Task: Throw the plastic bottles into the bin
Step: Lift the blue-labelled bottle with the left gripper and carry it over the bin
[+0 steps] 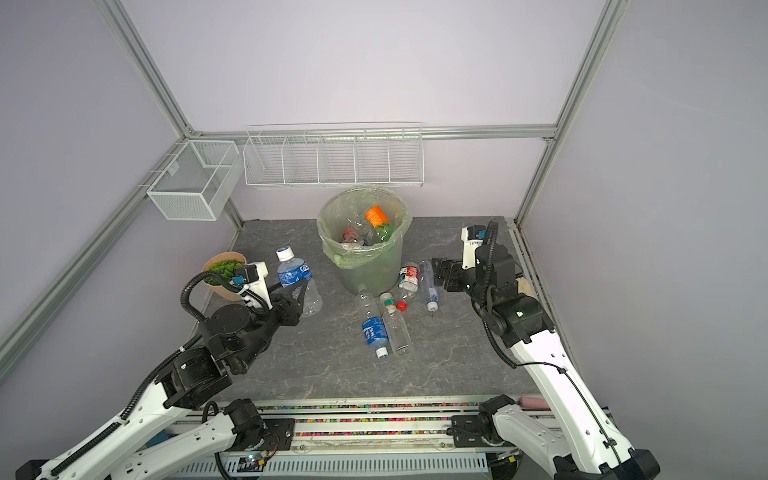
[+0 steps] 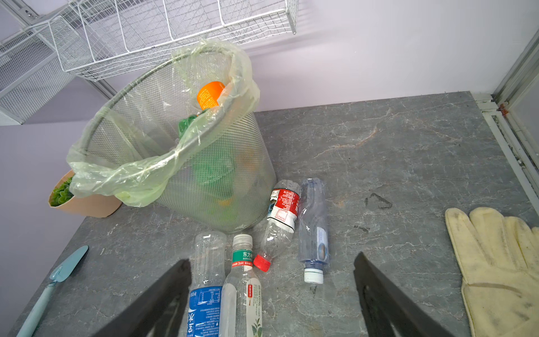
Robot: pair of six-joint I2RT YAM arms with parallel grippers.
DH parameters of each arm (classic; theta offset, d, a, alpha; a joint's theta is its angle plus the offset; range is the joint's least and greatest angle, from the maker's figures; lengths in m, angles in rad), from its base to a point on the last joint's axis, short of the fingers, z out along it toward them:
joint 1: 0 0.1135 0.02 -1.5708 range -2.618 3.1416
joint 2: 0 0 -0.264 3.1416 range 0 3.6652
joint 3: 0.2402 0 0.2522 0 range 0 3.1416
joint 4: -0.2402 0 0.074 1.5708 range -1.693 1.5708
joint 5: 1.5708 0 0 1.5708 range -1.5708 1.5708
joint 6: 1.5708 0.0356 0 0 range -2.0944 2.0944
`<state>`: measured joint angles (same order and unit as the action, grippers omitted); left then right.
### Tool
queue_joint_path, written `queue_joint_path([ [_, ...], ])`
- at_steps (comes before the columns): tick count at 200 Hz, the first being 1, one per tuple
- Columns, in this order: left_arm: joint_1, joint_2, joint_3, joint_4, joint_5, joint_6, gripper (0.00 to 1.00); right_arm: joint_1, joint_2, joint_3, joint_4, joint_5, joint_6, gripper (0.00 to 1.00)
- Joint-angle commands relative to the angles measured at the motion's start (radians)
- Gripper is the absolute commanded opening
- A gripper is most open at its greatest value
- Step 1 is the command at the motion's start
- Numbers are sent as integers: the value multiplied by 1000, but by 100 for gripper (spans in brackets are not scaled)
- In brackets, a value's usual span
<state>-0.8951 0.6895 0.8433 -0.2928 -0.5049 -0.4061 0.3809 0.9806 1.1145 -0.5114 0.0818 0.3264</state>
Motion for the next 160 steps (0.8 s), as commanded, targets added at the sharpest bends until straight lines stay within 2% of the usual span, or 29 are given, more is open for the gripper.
queue_joint_path([
  [1,3,21,56,105,-26,113,30,-6,-26,-31,-14,-4,16,90],
  [39,25,100,141,195,-5,196,30,-5,-42,-59,-22,-6,23,90],
  [85,98,196,248,254,118,203,29,-6,-61,-93,-32,-10,30,90],
  [160,107,328,438,277,191,311,29,-5,-79,-161,-35,-32,66,90],
])
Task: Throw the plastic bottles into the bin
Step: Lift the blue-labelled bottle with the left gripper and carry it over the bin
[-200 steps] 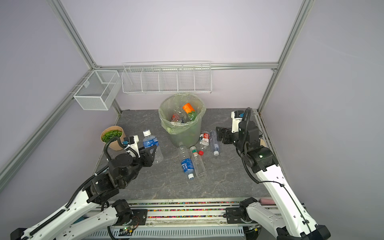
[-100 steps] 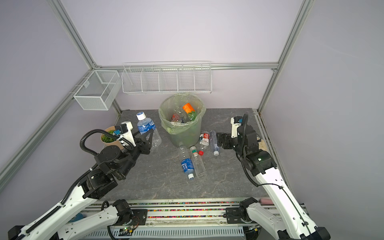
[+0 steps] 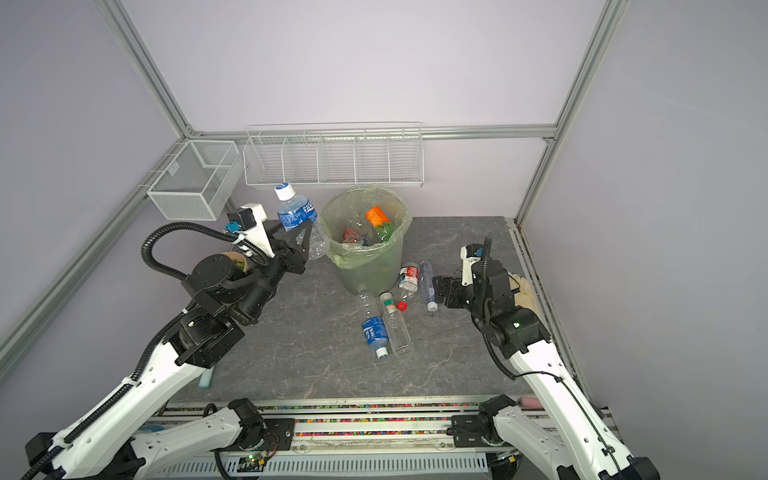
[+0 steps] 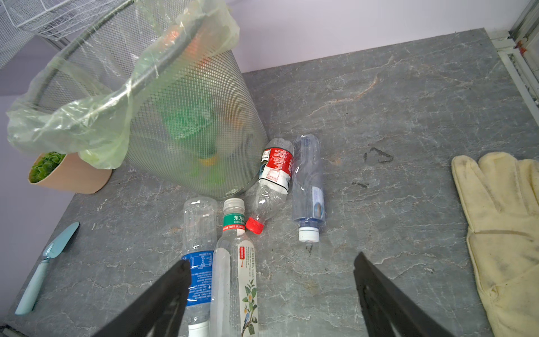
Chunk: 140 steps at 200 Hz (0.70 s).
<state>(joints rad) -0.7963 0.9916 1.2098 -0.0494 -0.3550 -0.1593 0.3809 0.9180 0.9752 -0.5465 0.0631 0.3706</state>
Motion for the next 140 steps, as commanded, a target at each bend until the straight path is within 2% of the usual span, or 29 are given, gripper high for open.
queue_joint_path([
  [1,8,27,74,34,42,63,29,-4,-17,-22,0,-12,22,90],
  [85,38,178,202,62,95,79,28,-4,-46,-28,-36,-9,21,90],
  [112,80,252,256,54,143,54,28,-6,-50,-21,-36,-15,22,90],
  [140,162,369,346,-1,229,-6,28,-5,-50,-9,-43,-22,19,90],
])
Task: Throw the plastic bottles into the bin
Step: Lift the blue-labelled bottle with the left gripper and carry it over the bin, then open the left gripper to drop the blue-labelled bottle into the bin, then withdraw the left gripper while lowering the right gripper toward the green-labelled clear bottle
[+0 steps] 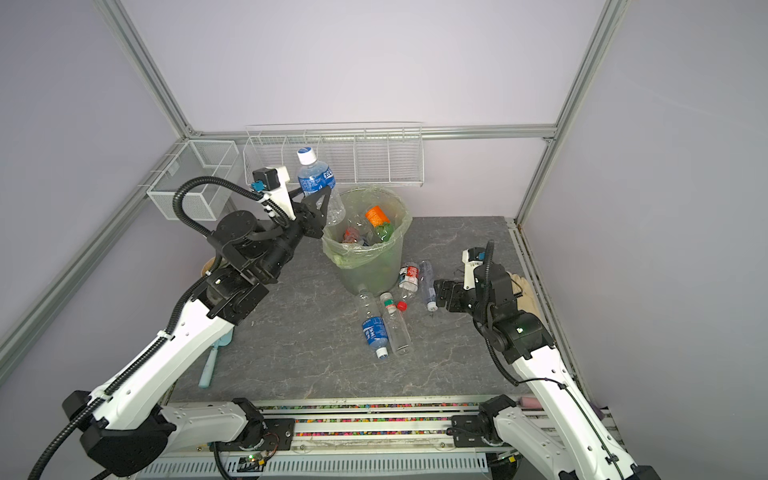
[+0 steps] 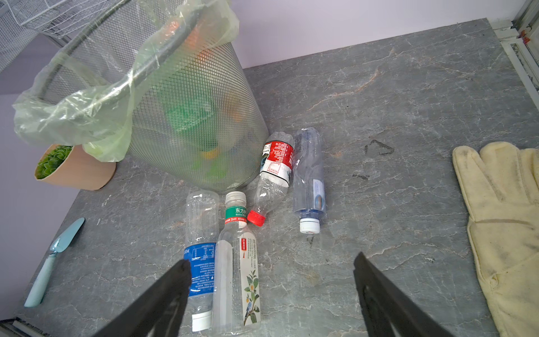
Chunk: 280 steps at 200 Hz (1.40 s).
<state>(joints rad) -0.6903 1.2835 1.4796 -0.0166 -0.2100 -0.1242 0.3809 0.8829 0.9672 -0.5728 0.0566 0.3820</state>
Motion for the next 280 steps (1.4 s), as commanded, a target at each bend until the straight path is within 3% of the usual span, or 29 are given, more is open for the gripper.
queue_joint_path([
  [1,59,81,81,-38,89,-43,28,-6,-15,-1,-17,-16,8,90],
  [19,102,198,167,-143,119,-59,34,-4,-18,6,-24,-17,6,90],
  [51,115,346,306,-364,136,-27,100,-5,-29,11,-29,-11,-1,90],
  [75,114,299,299,-368,96,-9,99,-5,-31,15,-37,-6,-10,90],
  [117,110,160,221,-312,100,1,99,-5,-14,9,-20,-21,8,90],
  [202,110,18,68,-292,104,-24,99,-4,17,0,-28,-50,15,89],
  [280,110,-139,-169,-257,102,-99,99,0,105,4,-38,-139,-4,88],
])
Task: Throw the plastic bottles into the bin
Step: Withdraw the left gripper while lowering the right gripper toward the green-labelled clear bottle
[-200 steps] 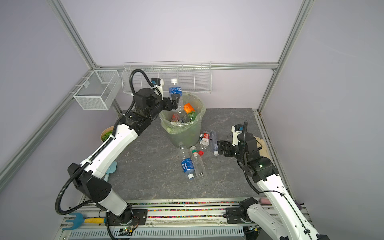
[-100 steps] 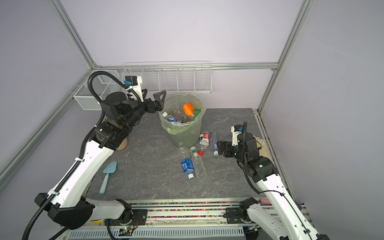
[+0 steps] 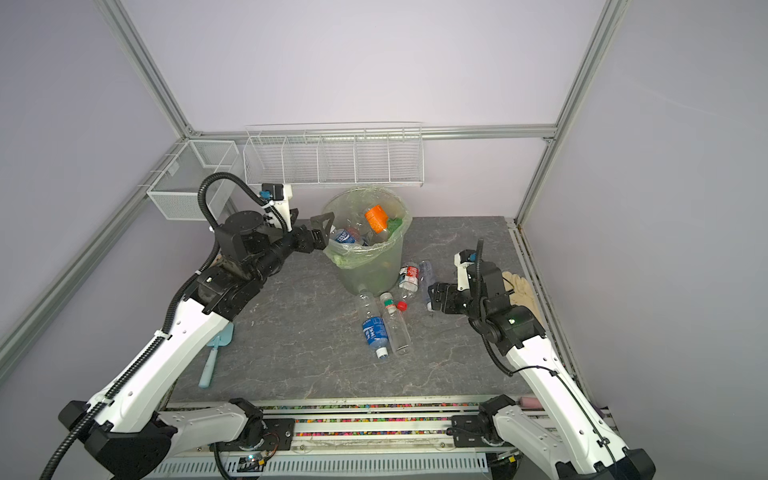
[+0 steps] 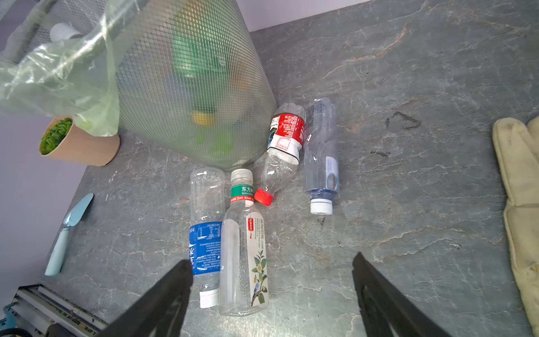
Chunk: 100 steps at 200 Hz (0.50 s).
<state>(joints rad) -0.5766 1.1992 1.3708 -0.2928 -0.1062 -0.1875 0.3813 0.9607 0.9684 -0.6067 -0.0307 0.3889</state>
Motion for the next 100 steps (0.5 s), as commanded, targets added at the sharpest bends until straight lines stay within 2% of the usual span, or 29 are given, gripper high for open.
queue_joint_path([
  [1,-3,-56,-63,19,0,-37,99,0,29,2,-5,-53,-11,88],
  [49,-3,-157,-214,18,-16,-97,100,39,112,8,-10,-95,-28,89],
  [100,-3,-237,-344,8,-25,-155,100,145,254,62,-54,-65,-74,91],
])
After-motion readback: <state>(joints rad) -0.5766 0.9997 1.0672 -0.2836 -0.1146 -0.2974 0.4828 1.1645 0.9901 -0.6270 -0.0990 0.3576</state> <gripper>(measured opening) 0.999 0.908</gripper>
